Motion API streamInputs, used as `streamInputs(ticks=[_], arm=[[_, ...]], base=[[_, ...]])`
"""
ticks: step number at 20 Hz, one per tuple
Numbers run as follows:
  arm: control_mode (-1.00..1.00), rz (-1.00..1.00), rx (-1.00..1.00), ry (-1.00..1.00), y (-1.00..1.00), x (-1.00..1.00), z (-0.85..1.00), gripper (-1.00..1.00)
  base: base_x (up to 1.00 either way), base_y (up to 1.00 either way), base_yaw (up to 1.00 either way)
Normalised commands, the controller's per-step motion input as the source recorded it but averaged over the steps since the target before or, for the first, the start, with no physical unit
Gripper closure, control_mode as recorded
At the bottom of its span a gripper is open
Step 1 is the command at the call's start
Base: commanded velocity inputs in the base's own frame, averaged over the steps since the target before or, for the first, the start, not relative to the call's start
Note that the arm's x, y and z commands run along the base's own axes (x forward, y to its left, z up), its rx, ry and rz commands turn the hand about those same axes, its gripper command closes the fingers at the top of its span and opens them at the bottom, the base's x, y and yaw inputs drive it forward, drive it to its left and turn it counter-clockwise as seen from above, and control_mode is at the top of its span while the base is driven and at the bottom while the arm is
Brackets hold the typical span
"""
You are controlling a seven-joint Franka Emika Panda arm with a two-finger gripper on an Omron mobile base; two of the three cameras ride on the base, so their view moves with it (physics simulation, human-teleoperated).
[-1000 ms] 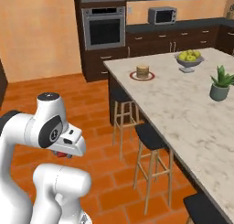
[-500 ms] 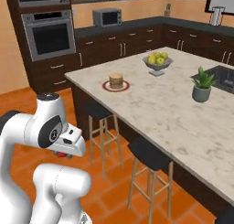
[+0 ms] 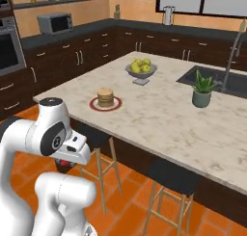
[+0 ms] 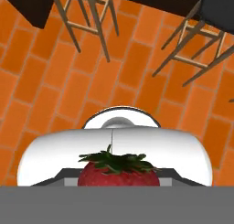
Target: Take the strawberry from the fridge and place it on top of the pancake, located on the dining counter.
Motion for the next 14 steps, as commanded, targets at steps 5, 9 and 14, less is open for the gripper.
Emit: streamInputs(ticks=[5, 9, 14], arm=[[1.00, 0.00, 0.00, 0.00, 0.00, 0.00, 0.00, 1.00], [1.00, 0.00, 0.00, 0.00, 0.00, 0.00, 0.00, 1.00], [1.00, 0.00, 0.00, 0.00, 0.00, 0.00, 0.00, 1.00]], base=[[0.99, 1.00, -0.53], [1.00, 1.00, -0.53], [0.84, 1.00, -0.49]])
